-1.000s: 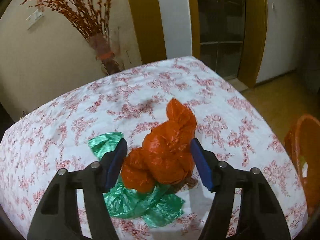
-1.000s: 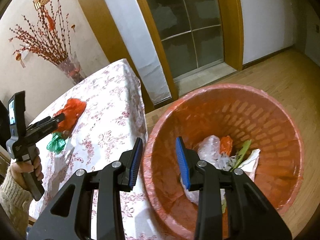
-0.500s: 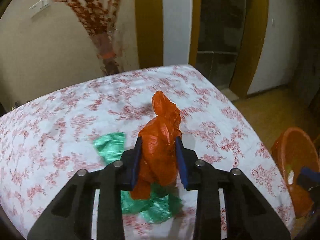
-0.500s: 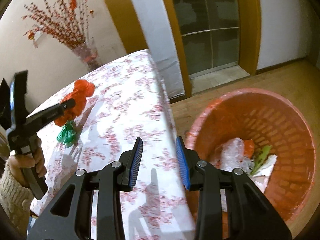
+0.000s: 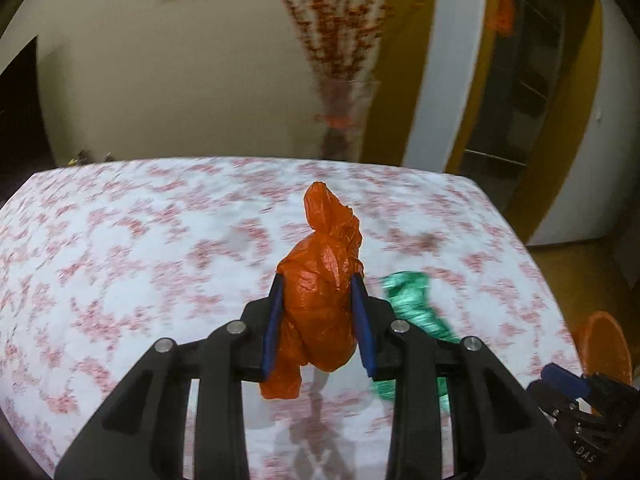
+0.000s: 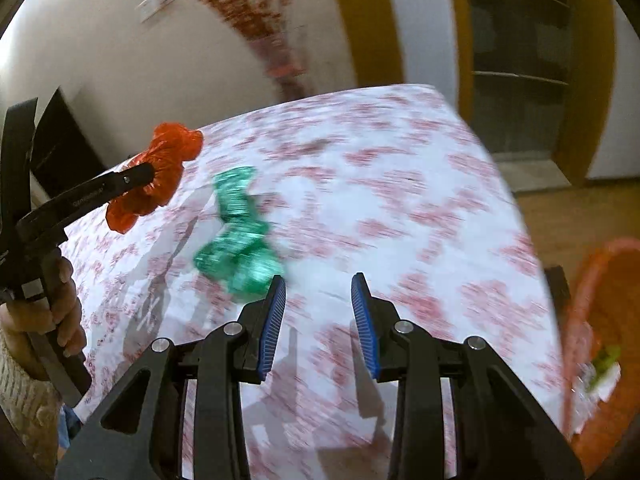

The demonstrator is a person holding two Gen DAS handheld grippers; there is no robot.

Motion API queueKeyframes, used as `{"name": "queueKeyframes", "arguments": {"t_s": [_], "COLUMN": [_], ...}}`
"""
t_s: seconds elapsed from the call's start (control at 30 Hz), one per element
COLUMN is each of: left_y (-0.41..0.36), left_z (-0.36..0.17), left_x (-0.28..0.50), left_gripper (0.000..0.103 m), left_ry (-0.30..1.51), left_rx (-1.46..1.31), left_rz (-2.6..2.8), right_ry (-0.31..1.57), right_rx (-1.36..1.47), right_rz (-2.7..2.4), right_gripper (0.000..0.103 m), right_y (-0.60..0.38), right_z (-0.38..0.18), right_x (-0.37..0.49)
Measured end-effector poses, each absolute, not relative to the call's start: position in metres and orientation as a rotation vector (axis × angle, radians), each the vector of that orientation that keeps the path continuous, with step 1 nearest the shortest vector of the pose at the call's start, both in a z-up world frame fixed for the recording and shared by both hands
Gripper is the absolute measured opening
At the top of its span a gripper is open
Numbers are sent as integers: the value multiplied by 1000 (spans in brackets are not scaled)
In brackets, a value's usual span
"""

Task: Collect trash
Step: 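Grasp the orange bag with the left gripper while the right grasps the teal bag, then carry the orange and teal bags over the basket with both grippers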

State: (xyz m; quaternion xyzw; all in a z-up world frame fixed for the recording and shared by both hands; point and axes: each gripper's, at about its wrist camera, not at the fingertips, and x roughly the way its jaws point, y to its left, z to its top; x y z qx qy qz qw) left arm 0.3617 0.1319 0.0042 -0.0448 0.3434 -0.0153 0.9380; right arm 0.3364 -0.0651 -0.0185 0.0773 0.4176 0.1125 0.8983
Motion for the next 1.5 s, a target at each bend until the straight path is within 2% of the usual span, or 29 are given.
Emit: {"name": "queueKeyframes", "arguments": {"t_s": [0.33, 0.37, 0.4, 0.5, 0.97, 1.5], "left_y": [151, 148, 145, 136, 57, -60], "left_z": [-12, -12, -12, -10, 8, 36], "left_x": [352, 352, 351, 347, 323, 288], "left_gripper": [32, 32, 32, 32, 32, 32], "left_ry": [740, 742, 743, 740, 726, 692], "left_rx": [-98, -97, -95, -90, -29, 33], "left_rz": [0, -4, -9, -27, -153, -362], "right_ry": [931, 941, 944, 920, 751, 584], "right_rx": [149, 129, 112, 100, 240, 277], "right_rz": [266, 263, 262, 254, 59, -96], "right_gripper": [34, 27, 10, 3, 2, 2], "right_y": [-21, -18, -17, -27, -151, -226], "right_z": [-37, -41, -42, -39, 20, 67], "right_x": [376, 376, 373, 360, 292, 224]}}
